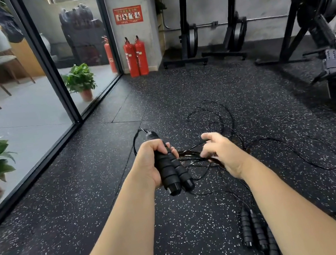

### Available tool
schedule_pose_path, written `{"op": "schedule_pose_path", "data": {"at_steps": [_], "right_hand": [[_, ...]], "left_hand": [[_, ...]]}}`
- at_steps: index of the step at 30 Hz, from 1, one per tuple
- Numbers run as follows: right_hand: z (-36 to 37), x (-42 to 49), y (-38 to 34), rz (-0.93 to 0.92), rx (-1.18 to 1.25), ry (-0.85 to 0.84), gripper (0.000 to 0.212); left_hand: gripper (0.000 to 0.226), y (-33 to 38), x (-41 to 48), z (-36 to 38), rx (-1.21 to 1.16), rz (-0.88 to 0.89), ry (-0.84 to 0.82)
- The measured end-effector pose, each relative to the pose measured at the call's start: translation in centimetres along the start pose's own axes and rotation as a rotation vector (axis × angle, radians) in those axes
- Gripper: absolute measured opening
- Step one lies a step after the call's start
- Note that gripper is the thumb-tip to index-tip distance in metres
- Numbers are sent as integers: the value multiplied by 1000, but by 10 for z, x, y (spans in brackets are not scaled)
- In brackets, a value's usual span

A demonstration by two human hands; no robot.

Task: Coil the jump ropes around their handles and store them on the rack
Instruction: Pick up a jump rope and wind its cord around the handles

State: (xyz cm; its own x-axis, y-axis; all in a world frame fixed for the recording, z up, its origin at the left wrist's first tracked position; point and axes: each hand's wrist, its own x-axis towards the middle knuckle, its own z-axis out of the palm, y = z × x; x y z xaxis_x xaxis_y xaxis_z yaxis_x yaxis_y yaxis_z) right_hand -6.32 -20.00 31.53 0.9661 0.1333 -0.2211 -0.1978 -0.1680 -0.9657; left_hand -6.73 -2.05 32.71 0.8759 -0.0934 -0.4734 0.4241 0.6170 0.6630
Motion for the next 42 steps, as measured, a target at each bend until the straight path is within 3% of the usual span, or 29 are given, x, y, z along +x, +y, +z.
{"op": "schedule_pose_path", "data": {"at_steps": [2, 5, 12, 14, 17, 22, 25, 27, 30, 33, 39, 42], "right_hand": [[3, 1, 1, 33, -26, 32, 57], [-11, 4, 6, 115, 102, 245, 41], [-34, 6, 17, 227, 211, 425, 50], [-41, 7, 20, 209, 101, 506, 50], [-43, 5, 24, 263, -17, 517, 33], [-37, 0, 21, 275, -673, 493, 9], [-32, -2, 14, 225, -795, 607, 17], [-25, -3, 7, 95, -762, 653, 23], [-12, -5, -6, -193, -535, 485, 31], [5, -11, -19, -330, -376, 247, 31], [23, -11, -16, -234, -276, -65, 31], [19, -8, -11, -187, -302, -104, 33]], "left_hand": [[31, 2, -1, 2, -11, 51, 22], [23, 6, -5, 2, -47, 135, 35], [23, 16, -10, -6, -145, 263, 71], [19, 20, -9, -10, -202, 302, 111], [19, 20, -10, -11, -229, 313, 110], [19, 17, -8, -6, -259, 281, 59], [23, 14, -7, -4, -243, 251, 29], [25, 13, -7, -3, -189, 219, 9], [28, 10, -11, 1, -71, 153, -56], [32, 7, -14, 7, -16, 106, -114], [35, 7, -19, 12, 40, 89, -151], [34, 10, -20, 10, 8, 114, -117]]}}
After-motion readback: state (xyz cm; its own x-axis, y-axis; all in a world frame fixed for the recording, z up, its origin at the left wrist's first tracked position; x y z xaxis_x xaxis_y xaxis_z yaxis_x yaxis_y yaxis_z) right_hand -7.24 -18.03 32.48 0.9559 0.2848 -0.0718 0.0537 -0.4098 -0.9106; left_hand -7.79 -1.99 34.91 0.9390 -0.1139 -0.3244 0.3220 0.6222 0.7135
